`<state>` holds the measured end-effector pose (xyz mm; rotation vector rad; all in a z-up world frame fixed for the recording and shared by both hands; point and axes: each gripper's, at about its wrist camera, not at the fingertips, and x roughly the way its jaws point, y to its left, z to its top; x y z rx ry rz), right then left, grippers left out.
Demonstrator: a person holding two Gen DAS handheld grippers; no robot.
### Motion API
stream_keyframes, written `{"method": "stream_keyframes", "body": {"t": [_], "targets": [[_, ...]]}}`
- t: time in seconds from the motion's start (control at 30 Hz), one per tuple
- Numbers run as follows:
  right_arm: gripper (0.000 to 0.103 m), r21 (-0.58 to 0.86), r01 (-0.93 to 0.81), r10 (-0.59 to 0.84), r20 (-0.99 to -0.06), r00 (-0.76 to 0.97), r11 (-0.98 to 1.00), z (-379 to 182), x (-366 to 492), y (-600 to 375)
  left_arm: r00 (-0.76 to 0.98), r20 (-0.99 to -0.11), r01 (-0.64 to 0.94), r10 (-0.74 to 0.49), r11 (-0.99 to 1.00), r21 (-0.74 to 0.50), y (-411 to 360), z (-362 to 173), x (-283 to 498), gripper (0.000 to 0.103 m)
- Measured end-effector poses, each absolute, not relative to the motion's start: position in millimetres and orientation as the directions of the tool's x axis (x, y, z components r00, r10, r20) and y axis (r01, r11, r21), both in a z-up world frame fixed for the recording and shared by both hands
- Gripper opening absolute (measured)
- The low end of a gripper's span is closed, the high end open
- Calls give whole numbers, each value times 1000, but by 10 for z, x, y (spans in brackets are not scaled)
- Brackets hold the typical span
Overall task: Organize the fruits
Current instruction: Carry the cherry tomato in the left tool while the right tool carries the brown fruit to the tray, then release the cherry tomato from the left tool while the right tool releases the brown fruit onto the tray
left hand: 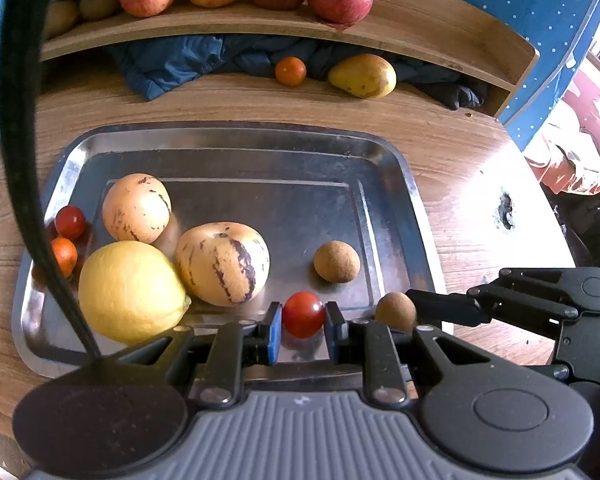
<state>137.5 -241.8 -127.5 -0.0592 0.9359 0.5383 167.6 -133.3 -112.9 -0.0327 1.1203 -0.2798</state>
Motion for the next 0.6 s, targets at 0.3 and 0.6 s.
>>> {"method": "stream_keyframes", "body": {"t": [0.3,0.6], "targets": [[30,179,-477,419,-781,463,861,-1289,1397,-2393,397,-887,197,-236,966,-168,-1323,-1146,1683,24],[32,179,-478,418,-784,459,860,-1299,1407,-2402,393,-889,193,-233,967,-168,-1326,-1143,1673,33]]}}
